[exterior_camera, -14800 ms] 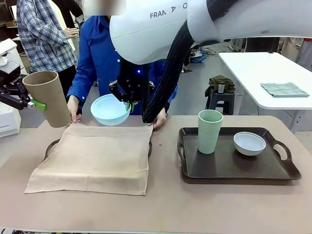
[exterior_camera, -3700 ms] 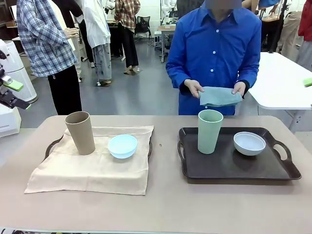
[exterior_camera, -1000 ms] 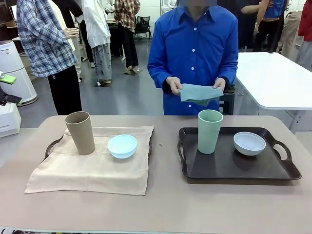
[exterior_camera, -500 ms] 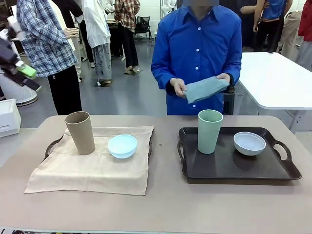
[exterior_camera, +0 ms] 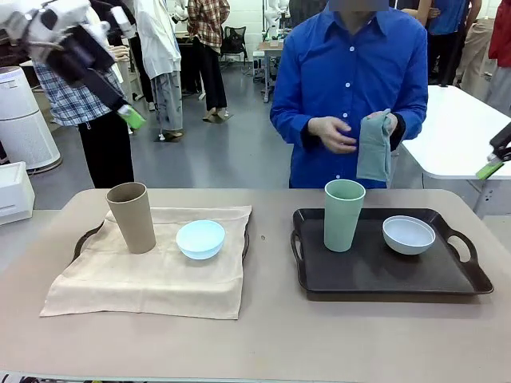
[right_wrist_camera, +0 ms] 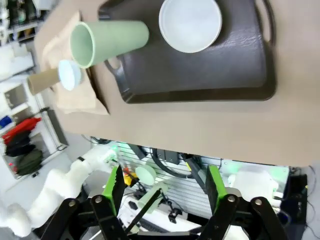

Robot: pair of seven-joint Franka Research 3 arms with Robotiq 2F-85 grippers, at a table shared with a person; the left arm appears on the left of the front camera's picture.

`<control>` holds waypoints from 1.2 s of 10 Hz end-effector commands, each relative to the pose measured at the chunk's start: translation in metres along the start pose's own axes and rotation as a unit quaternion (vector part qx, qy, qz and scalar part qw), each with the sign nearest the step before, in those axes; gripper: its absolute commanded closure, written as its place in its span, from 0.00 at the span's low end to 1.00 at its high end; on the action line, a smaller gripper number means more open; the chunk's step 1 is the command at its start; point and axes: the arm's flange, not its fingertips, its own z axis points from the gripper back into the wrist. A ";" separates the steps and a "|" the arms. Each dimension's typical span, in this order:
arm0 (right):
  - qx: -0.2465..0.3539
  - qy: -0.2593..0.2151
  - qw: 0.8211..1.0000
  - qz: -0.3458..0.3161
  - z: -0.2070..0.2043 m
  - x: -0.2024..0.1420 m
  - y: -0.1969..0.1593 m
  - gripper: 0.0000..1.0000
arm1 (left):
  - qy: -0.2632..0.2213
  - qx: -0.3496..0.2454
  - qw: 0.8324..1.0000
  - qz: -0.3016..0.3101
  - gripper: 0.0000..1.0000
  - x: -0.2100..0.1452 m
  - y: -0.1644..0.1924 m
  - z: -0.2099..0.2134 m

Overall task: Set up a tray with a mat and arrange the tableware.
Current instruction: Pick up the Picnic Bowl and Reusable plastic cup from the Handle tray in front of the human's position and hold them in the air.

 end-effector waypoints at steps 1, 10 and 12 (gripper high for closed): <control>-0.057 0.000 0.998 -0.016 -0.019 0.016 0.018 0.15 | 0.001 0.042 0.992 -0.116 0.00 0.007 -0.010 -0.037; -0.053 0.010 0.999 0.002 -0.041 0.021 0.032 0.15 | 0.017 0.044 0.986 -0.157 0.00 0.035 -0.024 -0.065; -0.047 0.009 0.999 0.002 -0.039 0.025 0.031 0.15 | -0.023 0.044 0.980 -0.191 0.00 0.046 -0.006 -0.075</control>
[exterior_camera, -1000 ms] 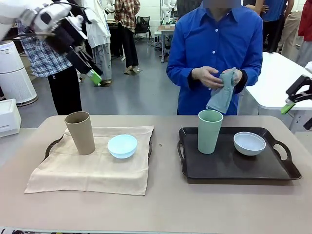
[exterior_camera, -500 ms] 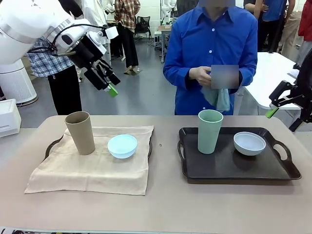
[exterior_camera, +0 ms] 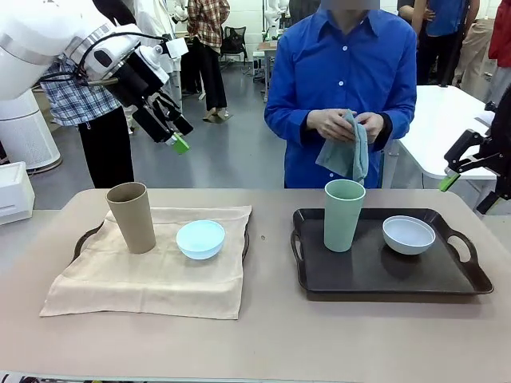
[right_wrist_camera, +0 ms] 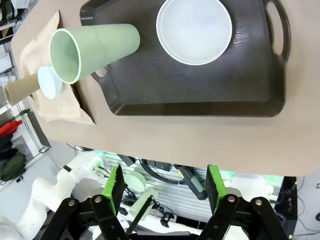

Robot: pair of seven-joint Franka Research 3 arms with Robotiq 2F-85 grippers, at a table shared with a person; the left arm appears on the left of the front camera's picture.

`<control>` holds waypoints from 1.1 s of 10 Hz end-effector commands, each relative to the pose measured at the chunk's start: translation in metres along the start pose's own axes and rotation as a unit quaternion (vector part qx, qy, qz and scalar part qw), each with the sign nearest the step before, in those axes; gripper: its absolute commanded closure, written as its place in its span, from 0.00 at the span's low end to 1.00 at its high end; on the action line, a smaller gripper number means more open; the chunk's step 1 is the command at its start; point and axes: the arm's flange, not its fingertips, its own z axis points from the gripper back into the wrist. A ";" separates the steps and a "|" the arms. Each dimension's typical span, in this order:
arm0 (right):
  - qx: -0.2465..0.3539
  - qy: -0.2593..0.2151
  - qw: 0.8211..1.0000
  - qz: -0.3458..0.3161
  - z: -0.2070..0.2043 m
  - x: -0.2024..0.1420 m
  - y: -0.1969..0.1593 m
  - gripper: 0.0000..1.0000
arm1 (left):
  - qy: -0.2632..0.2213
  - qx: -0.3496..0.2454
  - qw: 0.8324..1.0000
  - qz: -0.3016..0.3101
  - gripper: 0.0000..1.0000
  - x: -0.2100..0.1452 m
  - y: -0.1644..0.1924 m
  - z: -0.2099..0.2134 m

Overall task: Set up a tray with a mat and arrange the tableware.
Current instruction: Pick up the Picnic Bowl and Reusable plastic cup from the Handle tray in front of the human's position and hold them in the air.

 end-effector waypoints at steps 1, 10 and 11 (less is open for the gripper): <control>-0.026 -0.006 1.000 -0.010 -0.003 0.011 0.006 0.15 | -0.034 0.012 0.997 -0.061 0.00 0.020 0.023 -0.018; -0.128 -0.032 0.991 -0.015 -0.040 0.067 0.036 0.15 | -0.005 -0.005 0.979 -0.202 0.00 0.095 0.056 -0.108; -0.128 -0.032 0.991 -0.015 -0.040 0.067 0.036 0.15 | -0.005 -0.005 0.979 -0.202 0.00 0.095 0.056 -0.108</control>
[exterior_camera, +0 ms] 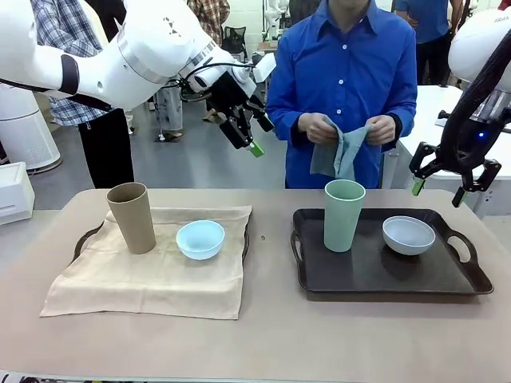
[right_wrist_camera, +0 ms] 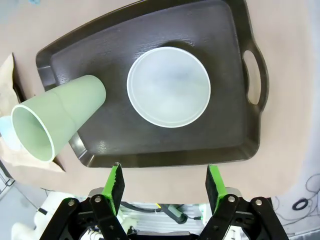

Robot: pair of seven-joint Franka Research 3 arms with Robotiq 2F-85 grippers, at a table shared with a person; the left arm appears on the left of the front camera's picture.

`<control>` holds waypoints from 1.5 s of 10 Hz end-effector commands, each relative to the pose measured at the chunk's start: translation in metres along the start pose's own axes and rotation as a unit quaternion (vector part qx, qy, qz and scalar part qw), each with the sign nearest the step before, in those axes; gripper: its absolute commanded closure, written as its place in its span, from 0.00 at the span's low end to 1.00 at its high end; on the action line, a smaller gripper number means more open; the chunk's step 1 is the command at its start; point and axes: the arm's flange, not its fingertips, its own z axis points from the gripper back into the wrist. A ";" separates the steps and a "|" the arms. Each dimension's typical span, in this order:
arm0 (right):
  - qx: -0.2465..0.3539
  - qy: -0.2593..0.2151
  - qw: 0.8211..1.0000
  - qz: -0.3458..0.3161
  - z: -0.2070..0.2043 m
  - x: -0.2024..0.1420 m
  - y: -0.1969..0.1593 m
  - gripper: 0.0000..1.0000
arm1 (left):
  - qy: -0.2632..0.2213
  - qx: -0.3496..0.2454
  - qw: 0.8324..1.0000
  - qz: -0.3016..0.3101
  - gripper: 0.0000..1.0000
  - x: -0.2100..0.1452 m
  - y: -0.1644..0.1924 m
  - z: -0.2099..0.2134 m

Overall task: Set up a tray with a mat and arrange the tableware.
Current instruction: Pick up the Picnic Bowl and Reusable plastic cup from the Handle tray in front of the human's position and hold them in the air.

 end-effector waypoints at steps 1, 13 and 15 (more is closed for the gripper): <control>0.001 0.000 1.000 0.004 0.000 -0.005 -0.002 0.15 | 0.005 0.002 1.000 0.002 0.00 -0.003 -0.005 0.007; 0.010 -0.016 0.999 -0.042 -0.049 0.022 -0.020 0.15 | -0.058 -0.008 0.986 0.157 0.00 -0.022 -0.045 -0.099; -0.010 0.002 0.999 -0.039 -0.068 0.029 -0.026 0.15 | -0.044 -0.039 0.984 0.165 0.00 -0.034 -0.051 -0.132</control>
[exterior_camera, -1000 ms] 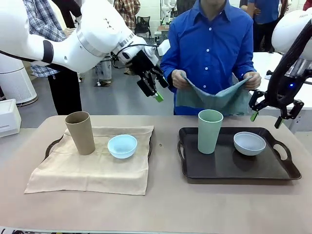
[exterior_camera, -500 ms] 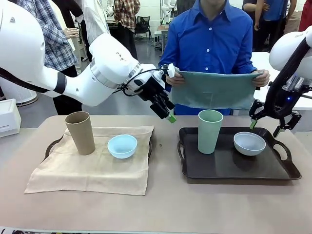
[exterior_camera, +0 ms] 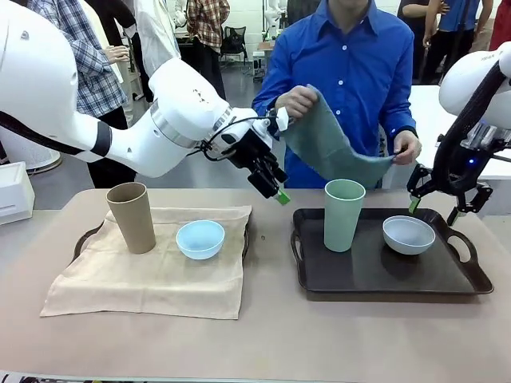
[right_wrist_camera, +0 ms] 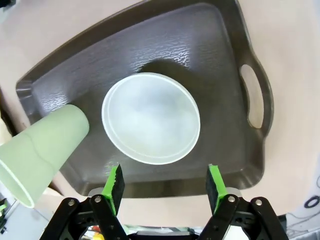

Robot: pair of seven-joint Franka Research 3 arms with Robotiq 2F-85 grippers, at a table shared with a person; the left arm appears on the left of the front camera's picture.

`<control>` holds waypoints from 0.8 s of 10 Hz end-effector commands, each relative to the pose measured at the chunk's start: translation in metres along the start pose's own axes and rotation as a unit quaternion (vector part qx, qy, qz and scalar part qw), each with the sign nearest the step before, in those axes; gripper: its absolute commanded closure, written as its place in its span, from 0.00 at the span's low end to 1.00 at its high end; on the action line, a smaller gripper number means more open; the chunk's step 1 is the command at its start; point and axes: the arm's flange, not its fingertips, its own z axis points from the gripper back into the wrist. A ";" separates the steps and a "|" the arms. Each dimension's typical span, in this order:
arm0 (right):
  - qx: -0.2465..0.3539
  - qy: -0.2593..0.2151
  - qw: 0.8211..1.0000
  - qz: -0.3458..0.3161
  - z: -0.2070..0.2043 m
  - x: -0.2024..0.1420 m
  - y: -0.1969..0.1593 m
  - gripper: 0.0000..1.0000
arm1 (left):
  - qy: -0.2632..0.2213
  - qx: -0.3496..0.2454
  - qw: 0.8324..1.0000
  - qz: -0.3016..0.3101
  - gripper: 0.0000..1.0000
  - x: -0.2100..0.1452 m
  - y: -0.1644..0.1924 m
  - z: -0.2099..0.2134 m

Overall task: Set up a tray with a mat and arrange the tableware.
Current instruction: Pick up the Picnic Bowl and Reusable plastic cup from the Handle tray in front of the human's position and hold them in the air.

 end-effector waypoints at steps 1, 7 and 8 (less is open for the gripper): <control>-0.025 0.001 1.000 0.018 -0.013 0.006 -0.010 0.15 | -0.002 -0.017 1.000 0.012 0.00 -0.018 0.001 -0.026; -0.045 0.012 0.998 0.040 -0.043 0.016 -0.015 0.15 | -0.097 -0.019 0.995 -0.026 0.00 -0.032 -0.002 -0.077; -0.046 0.017 0.998 0.042 -0.049 0.018 -0.012 0.15 | -0.098 -0.024 0.995 -0.026 0.00 -0.030 -0.001 -0.086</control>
